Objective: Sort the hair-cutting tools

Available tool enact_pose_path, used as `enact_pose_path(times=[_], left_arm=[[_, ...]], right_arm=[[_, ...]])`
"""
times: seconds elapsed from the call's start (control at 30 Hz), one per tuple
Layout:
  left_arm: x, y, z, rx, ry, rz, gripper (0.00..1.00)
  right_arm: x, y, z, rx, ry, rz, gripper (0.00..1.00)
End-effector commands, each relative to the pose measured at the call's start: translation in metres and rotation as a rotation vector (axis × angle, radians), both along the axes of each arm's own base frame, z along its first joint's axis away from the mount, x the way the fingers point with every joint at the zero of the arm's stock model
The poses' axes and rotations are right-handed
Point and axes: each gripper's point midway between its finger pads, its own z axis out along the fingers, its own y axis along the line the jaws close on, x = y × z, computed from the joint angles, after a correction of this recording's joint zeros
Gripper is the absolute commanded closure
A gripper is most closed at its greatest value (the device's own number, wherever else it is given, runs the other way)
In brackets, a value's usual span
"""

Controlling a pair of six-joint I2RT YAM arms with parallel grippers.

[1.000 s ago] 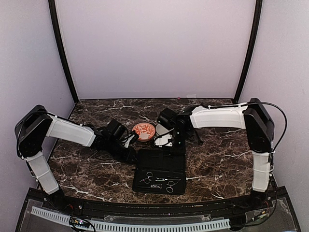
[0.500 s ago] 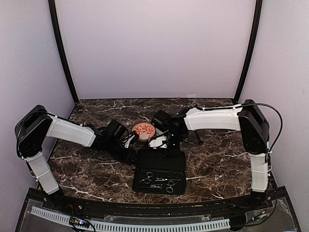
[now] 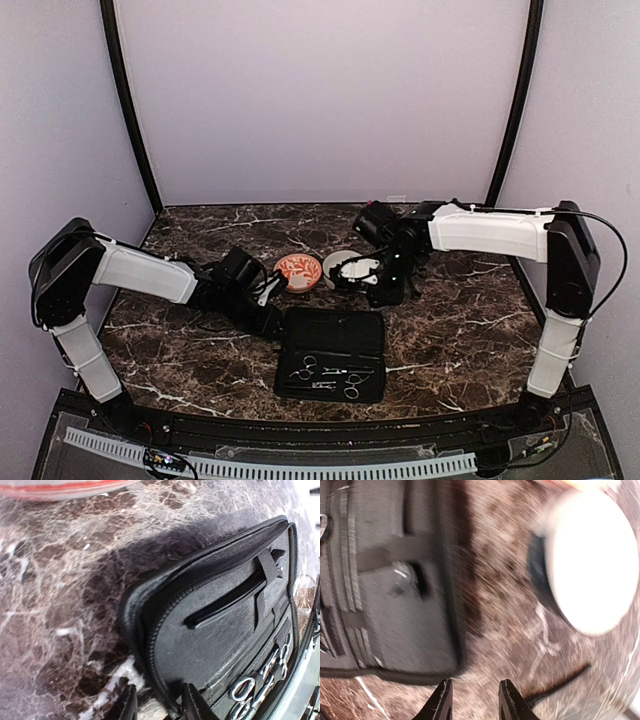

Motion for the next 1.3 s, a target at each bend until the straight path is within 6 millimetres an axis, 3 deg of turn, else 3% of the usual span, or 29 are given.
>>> enact_pose_path(times=[0.0, 0.17, 0.33, 0.53, 0.83, 1.1, 1.27], left_arm=[[0.002, 0.005, 0.017, 0.030, -0.054, -0.011, 0.67], [0.001, 0.003, 0.037, 0.011, -0.100, -0.025, 0.61], [0.003, 0.008, 0.054, 0.003, -0.151, 0.004, 0.51], [0.004, 0.015, 0.069, -0.010, -0.193, 0.046, 0.50], [0.000, 0.027, 0.082, -0.017, -0.221, 0.091, 0.50], [-0.002, 0.032, 0.087, -0.031, -0.236, 0.115, 0.50], [-0.003, 0.035, 0.089, -0.023, -0.241, 0.117, 0.50]], right_arm=[[0.026, -0.036, 0.000, 0.033, 0.023, -0.163, 0.69], [0.062, -0.079, -0.002, 0.042, 0.030, -0.324, 0.69], [0.077, -0.110, -0.020, 0.010, 0.066, -0.409, 0.70], [0.086, -0.111, -0.031, 0.039, 0.131, -0.471, 0.70], [0.110, -0.133, -0.041, 0.022, 0.112, -0.572, 0.72], [0.100, -0.135, -0.057, -0.004, 0.169, -0.565, 0.77], [0.080, -0.121, -0.058, 0.041, 0.255, -0.567, 0.78]])
